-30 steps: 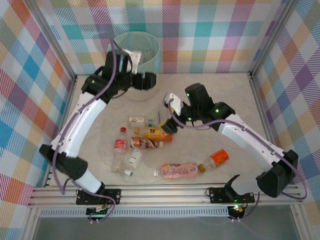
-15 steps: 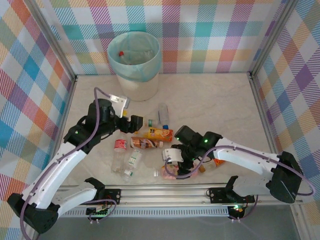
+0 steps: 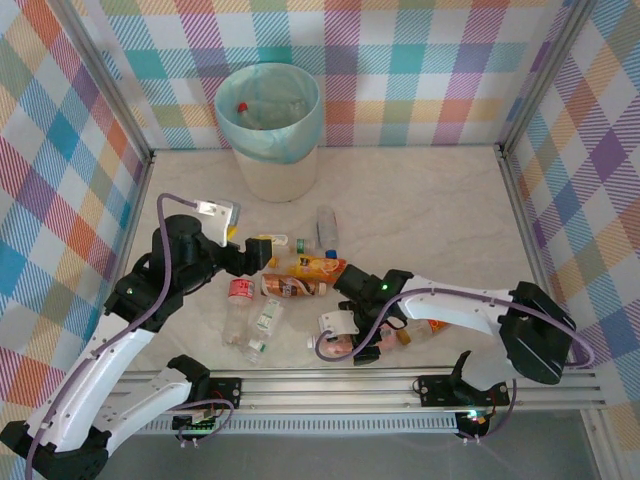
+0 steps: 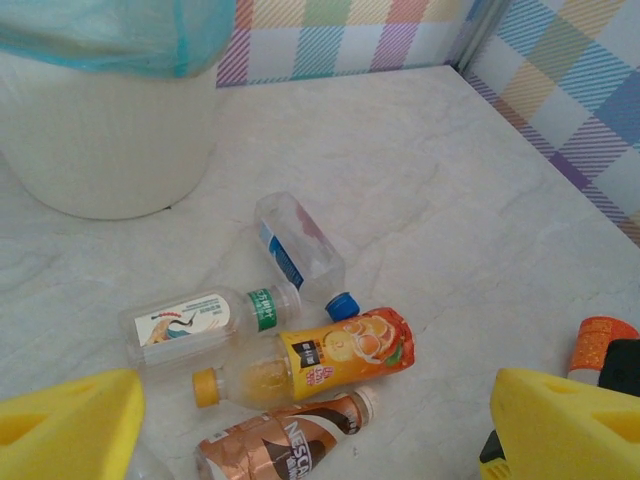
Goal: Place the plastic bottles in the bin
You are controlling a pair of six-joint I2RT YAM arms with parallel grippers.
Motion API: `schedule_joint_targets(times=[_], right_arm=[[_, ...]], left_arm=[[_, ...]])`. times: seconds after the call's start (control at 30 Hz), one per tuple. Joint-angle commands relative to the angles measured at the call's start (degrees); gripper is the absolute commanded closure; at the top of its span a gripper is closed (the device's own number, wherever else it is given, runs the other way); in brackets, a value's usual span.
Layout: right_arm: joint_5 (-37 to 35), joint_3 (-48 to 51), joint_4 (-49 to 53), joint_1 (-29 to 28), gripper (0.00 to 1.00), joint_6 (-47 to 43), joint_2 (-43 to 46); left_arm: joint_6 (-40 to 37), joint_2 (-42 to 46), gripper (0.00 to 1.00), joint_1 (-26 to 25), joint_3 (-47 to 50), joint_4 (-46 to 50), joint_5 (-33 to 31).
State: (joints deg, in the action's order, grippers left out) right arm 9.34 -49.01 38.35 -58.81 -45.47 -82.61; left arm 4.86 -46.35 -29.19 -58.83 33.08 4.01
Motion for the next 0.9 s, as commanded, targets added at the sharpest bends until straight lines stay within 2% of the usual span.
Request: schedule_joint_targets(times=[0.0,0.17,0.47,0.67,0.87], right_arm=[[-2.0,1.0,-1.0,-0.3,0.07,0.3,-1.6],[-3.2,1.8,-2.5,-0.3,0.11,1.7,-3.7],[-3.1,0.7,-1.8,-0.3,0.34,2.9,-3.3],[-1.4,-1.2,-1.3,-0.3,0.41,5.1,2.4],[3.4,-2.8,-10.7,2.6,0.41,12.6,12.5]], left_arm=[[-0.8,0.3,0.11,-0.5,0.4,1.7,-1.4],[-1.1,-0.1,0.1,-0.5,0.3,1.7,-2.2],[-1.3,-0.5,0.1,-0.5,-0.1,2.1,-3.9],[-0.9,-0.9,0.1,-0.5,-2.0,2.0,-3.6],[2.1,-2.6,0.1,-0.5,-3.4,-2.6,3.4]])
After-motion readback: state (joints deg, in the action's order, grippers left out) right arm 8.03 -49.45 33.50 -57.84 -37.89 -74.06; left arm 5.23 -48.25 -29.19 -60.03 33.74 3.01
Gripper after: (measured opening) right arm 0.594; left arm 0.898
